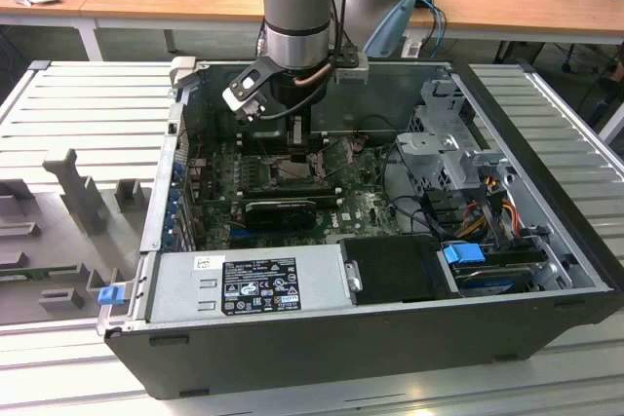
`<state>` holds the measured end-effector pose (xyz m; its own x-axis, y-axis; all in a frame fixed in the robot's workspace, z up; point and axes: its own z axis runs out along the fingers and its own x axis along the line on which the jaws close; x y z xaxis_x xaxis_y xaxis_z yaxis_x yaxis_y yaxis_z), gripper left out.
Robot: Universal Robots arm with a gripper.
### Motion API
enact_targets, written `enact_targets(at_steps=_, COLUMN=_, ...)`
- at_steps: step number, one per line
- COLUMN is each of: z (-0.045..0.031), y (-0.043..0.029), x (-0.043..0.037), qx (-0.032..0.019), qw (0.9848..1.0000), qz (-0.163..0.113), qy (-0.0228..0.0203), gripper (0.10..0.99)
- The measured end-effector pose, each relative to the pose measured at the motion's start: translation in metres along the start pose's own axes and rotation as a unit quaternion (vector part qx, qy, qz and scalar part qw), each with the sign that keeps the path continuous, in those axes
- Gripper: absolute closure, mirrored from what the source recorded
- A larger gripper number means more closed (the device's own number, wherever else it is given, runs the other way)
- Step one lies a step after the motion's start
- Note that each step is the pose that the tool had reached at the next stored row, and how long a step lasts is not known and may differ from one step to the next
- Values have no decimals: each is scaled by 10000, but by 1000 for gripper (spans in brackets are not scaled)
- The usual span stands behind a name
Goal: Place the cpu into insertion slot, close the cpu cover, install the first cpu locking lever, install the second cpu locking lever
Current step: 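Close the cpu cover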
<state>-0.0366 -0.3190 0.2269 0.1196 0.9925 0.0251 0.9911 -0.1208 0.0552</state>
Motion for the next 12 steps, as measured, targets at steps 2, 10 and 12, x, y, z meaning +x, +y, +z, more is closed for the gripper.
enact_targets(at_steps=2, z=-80, y=5, x=5, qx=0, qw=10000, qz=-1, qy=1, gripper=980)
enact_targets(at_steps=10, z=-279, y=18, x=12, qx=0, qw=10000, qz=-6, qy=4, gripper=980)
enact_targets(at_steps=12, z=-279, y=41, x=15, qx=1, qw=10000, qz=-10, qy=3, gripper=980)
